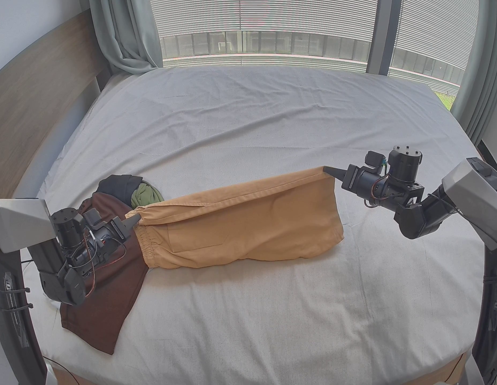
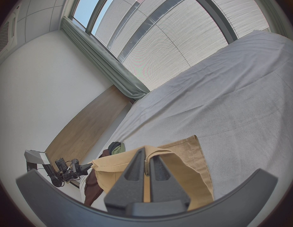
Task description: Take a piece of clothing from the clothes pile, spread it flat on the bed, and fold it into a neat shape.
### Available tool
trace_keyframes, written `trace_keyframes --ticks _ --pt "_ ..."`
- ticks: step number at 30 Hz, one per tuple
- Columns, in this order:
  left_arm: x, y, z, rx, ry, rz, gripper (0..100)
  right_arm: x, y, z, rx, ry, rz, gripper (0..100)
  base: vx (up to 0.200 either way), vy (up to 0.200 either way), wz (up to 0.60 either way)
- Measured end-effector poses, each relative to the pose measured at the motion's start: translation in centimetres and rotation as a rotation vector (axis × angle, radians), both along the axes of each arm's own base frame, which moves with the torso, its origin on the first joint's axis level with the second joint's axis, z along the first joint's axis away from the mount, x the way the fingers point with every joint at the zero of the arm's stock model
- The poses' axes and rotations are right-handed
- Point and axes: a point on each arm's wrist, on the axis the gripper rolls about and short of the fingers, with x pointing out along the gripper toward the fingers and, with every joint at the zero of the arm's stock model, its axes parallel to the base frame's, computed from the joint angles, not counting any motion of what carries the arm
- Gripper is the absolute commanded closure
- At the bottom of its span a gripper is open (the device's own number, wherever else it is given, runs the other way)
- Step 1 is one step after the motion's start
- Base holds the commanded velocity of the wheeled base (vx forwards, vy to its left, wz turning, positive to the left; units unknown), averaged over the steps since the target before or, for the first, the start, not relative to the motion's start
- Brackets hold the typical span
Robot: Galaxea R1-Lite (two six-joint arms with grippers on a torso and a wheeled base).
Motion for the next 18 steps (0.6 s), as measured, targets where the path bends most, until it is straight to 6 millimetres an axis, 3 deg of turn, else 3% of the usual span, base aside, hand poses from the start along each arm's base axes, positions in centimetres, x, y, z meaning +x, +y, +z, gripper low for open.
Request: trace_keyframes --ticks 18 --pt "2.4 -0.1 -1.6 -0.023 -0.012 -0.006 100 2.0 0.7 -2.6 -0.032 0.028 0.002 100 0.000 0.000 0.00"
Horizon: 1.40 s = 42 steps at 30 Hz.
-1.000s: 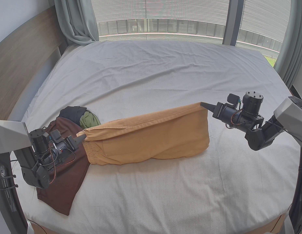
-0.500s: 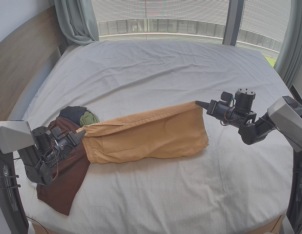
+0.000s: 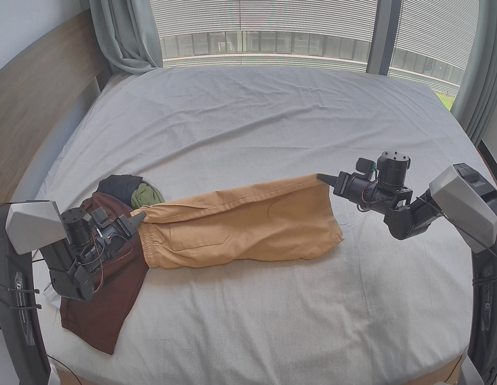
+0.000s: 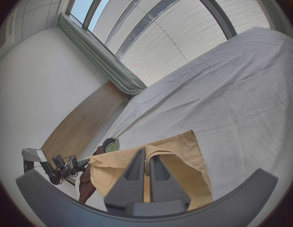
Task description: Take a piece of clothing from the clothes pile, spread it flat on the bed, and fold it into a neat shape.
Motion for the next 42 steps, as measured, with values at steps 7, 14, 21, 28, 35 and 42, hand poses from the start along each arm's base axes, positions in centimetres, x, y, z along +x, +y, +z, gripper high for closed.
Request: trace_keyframes --ticks 7,14,21,28,35,42 --pt "0.2 0.0 -0.3 -0.002 0.001 -0.004 100 0.5 0.1 -0.6 -0.003 -0.002 0.000 100 0.000 0.000 0.00" --pt "0.2 0.0 -0.4 -0.001 0.003 -0.006 0 0.8 0.1 -0.8 -0.002 -0.010 -0.001 0 0.000 0.000 0.00" --pt "0.7 0.6 -0.1 -0.017 -0.009 0.016 0 1.1 0.2 -0.2 0.000 -0.039 -0.044 0 0.000 0.000 0.00" --pt "0.7 1.1 0.2 -0.018 -0.018 0.029 0 0.0 0.2 0.0 -0.008 -0.017 -0.041 0 0.000 0.000 0.00" --pt "0.1 1.0 1.1 -0.020 -0.026 0.016 0 -2.5 0.1 -0.2 -0.042 0.010 -0.028 0 0.000 0.000 0.00" --pt "-2.0 -0.4 2.3 -0.012 -0.010 -0.084 0 -5.4 0.2 -0.8 -0.098 0.057 -0.035 0 0.000 0.000 0.00"
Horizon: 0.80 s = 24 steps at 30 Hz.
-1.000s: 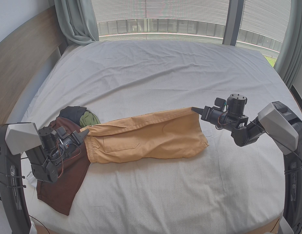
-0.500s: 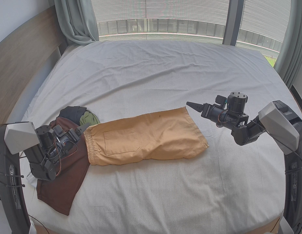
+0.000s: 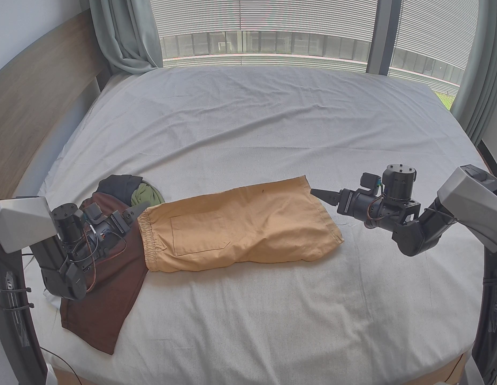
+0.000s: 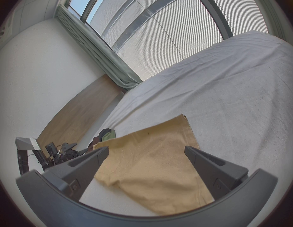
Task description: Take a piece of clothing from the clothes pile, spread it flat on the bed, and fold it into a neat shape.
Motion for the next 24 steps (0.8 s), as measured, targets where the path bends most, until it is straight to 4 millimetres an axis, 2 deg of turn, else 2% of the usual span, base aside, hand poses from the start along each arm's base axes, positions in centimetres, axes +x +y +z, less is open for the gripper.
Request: trace_keyframes --ticks 7,14,24 --pt "-1.4 -1.0 0.6 0.107 -0.043 -0.062 0 -2.8 0.2 -0.7 -0.038 0.047 0.006 0 0.000 0.000 0.00" --pt "-2.3 -1.3 0.4 0.192 -0.072 -0.108 0 -4.4 0.1 -1.7 -0.056 0.059 -0.017 0 0.000 0.000 0.00" --pt "-3.1 -1.4 -0.1 0.271 -0.090 -0.150 0 -5.0 0.5 -3.9 -0.081 0.118 -0.034 0 0.000 0.000 0.00"
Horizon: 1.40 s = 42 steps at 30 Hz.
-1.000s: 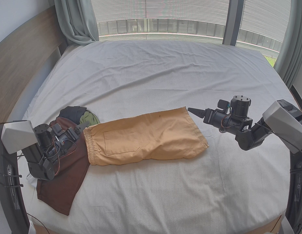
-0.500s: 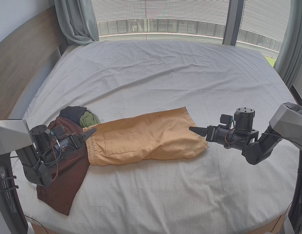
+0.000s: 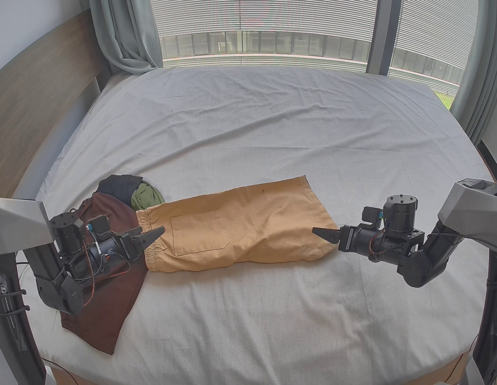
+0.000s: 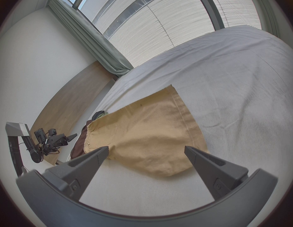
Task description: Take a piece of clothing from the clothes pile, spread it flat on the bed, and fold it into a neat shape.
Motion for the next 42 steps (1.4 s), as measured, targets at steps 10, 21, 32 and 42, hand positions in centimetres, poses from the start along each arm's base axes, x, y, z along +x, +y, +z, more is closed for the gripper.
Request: trace_keyframes --ticks 10,21,32,42 --pt "-0.3 0.0 -0.6 0.049 -0.007 -0.013 0 0.1 1.2 -3.0 -0.010 0.024 0.016 0 0.000 0.000 0.00" --pt "-0.3 -0.2 -1.2 0.050 0.011 -0.017 0 0.0 1.5 -4.9 -0.027 0.074 0.021 0 0.000 0.000 0.00" --pt "-0.3 -0.1 -1.5 0.051 0.018 -0.015 0 0.2 2.9 -6.5 -0.033 0.091 0.050 0 0.000 0.000 0.00" --pt "-0.3 -0.2 -1.5 0.051 0.020 -0.015 0 1.6 5.4 -7.2 -0.004 0.073 0.036 0 0.000 0.000 0.00"
